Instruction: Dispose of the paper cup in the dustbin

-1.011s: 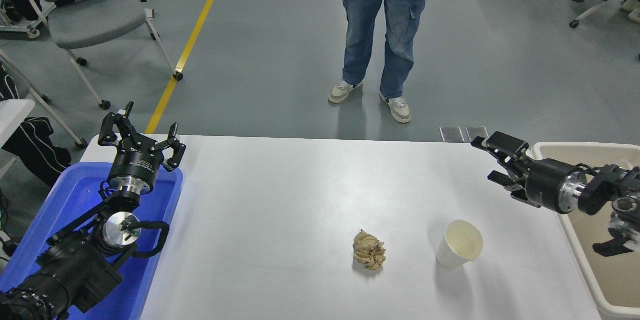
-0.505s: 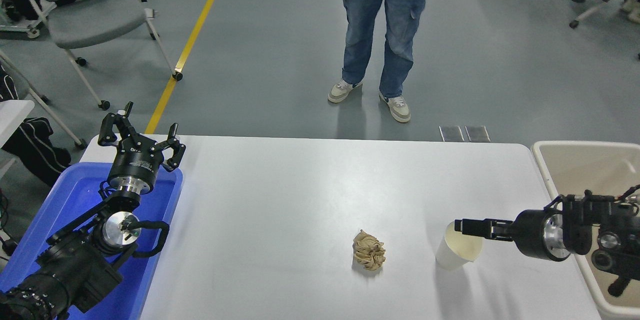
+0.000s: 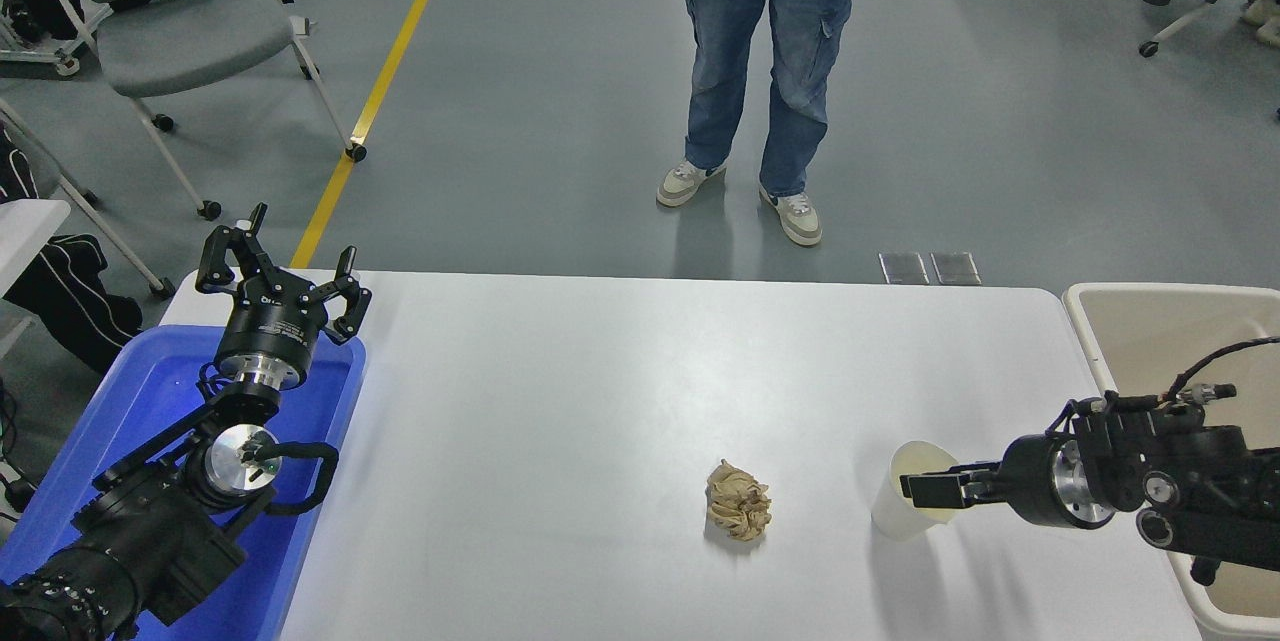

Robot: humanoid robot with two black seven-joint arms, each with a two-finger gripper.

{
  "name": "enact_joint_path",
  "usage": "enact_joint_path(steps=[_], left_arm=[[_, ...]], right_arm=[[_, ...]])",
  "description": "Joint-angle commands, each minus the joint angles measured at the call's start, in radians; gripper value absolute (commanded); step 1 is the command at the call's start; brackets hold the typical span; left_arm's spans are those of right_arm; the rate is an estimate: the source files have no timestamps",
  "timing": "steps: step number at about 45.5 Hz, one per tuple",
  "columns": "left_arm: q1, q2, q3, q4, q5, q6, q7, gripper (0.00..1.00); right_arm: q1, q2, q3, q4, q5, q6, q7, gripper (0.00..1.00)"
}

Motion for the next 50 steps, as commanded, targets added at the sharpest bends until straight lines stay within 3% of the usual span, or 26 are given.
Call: enact_joint_path(steps=[1, 4, 8, 11, 14, 16, 50], left_arm=[[0.000, 0.000, 0.000, 0.000, 0.000, 0.000, 0.000, 1.00], [0.000, 0.000, 0.000, 0.000, 0.000, 0.000, 0.000, 1.00], [0.000, 0.000, 0.000, 0.000, 0.000, 0.000, 0.000, 1.00], [0.000, 0.000, 0.000, 0.000, 0.000, -0.002, 0.000, 1.00], [0.000, 0.000, 0.000, 0.000, 0.000, 0.000, 0.000, 1.00], [0.000, 0.000, 0.000, 0.000, 0.000, 0.000, 0.000, 1.00], [0.000, 0.000, 0.000, 0.000, 0.000, 0.000, 0.000, 1.00]], right_arm=[[0.007, 0.009, -0.009, -0.017, -0.004, -0.004, 0.010, 0.96], [0.007, 0.011, -0.017, -0.017, -0.005, -0.005, 0.022, 0.82], [0.007, 0.009, -0.026, -0.017, -0.041, -0.004, 0.053, 0.43], [0.004, 0.009, -0.038, -0.027, -0.064, -0.007, 0.056, 0.36], [0.001, 0.009, -0.041, -0.037, -0.064, -0.007, 0.054, 0.08], [0.001, 0.009, -0.041, -0.043, -0.064, -0.007, 0.054, 0.01], [0.011, 0.000, -0.040, -0.039, -0.090, -0.025, 0.057, 0.00]])
